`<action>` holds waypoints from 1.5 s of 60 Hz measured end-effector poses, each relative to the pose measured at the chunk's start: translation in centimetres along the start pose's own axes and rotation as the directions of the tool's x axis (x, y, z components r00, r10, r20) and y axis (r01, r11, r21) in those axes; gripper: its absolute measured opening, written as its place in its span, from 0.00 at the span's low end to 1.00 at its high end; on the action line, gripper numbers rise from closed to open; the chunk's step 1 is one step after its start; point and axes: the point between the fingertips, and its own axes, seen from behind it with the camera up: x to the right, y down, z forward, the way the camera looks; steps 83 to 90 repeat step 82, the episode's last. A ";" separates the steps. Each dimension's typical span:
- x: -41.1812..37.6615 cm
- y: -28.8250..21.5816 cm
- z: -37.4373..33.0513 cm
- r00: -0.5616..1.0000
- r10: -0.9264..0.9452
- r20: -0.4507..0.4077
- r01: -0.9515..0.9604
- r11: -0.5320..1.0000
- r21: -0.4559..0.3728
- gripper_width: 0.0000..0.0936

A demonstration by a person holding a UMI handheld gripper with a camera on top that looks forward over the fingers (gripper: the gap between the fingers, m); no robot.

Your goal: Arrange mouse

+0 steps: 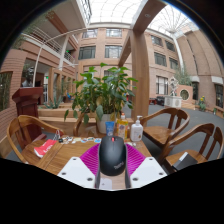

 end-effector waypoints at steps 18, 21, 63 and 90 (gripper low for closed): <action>-11.7 20.4 3.0 0.993 -0.006 0.114 0.051 0.918 -0.394 0.39; -11.5 21.4 3.2 0.994 -0.002 0.111 0.049 0.902 -0.428 0.41; -12.7 12.6 -11.8 0.998 -0.055 0.023 0.059 0.950 -0.306 0.91; -13.6 12.3 -16.4 0.998 -0.058 0.028 0.064 0.953 -0.295 0.91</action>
